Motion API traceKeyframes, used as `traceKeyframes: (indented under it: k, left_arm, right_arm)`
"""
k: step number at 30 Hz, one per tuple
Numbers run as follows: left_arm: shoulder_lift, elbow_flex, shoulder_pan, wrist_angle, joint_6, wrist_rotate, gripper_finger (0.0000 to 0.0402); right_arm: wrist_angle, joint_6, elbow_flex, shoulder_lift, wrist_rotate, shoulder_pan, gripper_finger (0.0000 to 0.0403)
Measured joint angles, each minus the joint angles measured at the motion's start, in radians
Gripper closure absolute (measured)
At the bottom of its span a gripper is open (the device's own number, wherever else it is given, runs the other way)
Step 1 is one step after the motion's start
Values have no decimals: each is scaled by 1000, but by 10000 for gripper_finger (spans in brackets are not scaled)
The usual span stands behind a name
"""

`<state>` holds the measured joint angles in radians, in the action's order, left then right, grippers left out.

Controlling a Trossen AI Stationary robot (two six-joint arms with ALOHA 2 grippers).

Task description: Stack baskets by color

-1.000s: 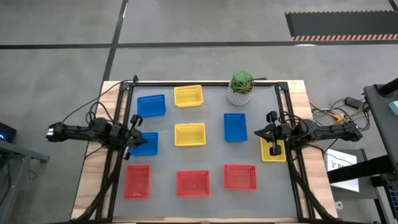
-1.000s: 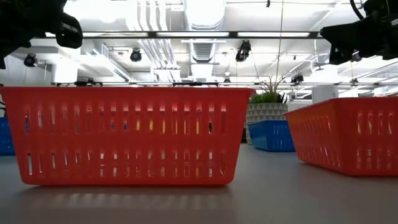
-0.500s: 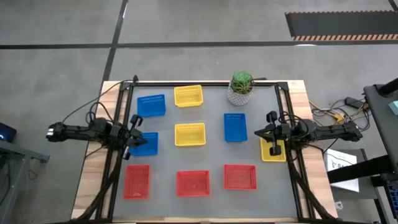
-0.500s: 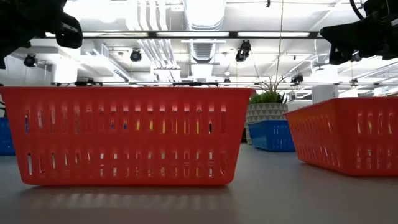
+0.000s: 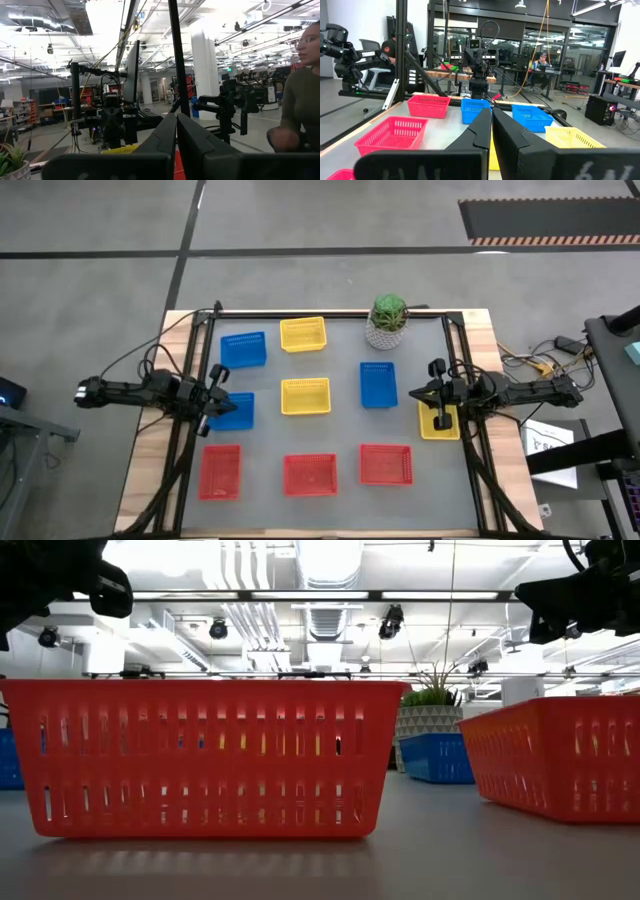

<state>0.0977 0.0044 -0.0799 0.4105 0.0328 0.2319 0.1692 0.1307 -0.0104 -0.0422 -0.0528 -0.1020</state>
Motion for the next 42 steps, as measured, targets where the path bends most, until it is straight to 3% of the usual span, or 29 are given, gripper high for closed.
traceKeyframes:
  k: [30,42]
  left_arm:
    - [0,0,0,18,0,0,402]
    - [0,0,0,396,0,0,402]
  right_arm:
    - [47,0,0,0,0,0,394]
    - [48,0,0,0,0,0,394]
